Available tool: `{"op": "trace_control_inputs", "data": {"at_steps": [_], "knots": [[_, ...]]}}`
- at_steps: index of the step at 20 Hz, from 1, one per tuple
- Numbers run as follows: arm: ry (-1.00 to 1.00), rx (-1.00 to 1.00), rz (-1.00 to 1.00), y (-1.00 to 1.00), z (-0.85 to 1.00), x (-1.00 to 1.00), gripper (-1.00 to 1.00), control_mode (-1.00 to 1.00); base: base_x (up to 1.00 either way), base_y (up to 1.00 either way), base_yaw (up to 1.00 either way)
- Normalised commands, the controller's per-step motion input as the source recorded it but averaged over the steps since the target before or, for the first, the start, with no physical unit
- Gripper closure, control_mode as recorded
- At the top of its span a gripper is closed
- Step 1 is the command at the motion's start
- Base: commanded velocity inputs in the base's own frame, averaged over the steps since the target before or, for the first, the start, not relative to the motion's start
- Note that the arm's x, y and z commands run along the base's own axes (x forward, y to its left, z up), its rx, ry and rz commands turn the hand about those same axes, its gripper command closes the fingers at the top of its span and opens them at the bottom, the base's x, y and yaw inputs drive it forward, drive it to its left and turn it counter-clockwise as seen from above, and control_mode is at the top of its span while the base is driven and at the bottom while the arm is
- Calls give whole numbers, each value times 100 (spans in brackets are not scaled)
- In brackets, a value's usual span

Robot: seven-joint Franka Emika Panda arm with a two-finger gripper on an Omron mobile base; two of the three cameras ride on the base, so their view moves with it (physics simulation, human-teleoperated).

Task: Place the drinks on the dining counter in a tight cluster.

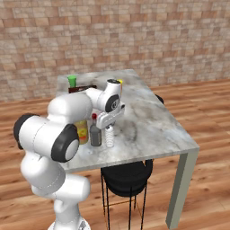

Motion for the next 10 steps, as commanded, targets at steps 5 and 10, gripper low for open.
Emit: {"op": "trace_control_inputs", "data": {"at_steps": [5,10], "knots": [[0,0,2,0,-6,11,100,-100,0,0,0],[0,0,2,0,0,8,100,-100,0,0,0]]}}
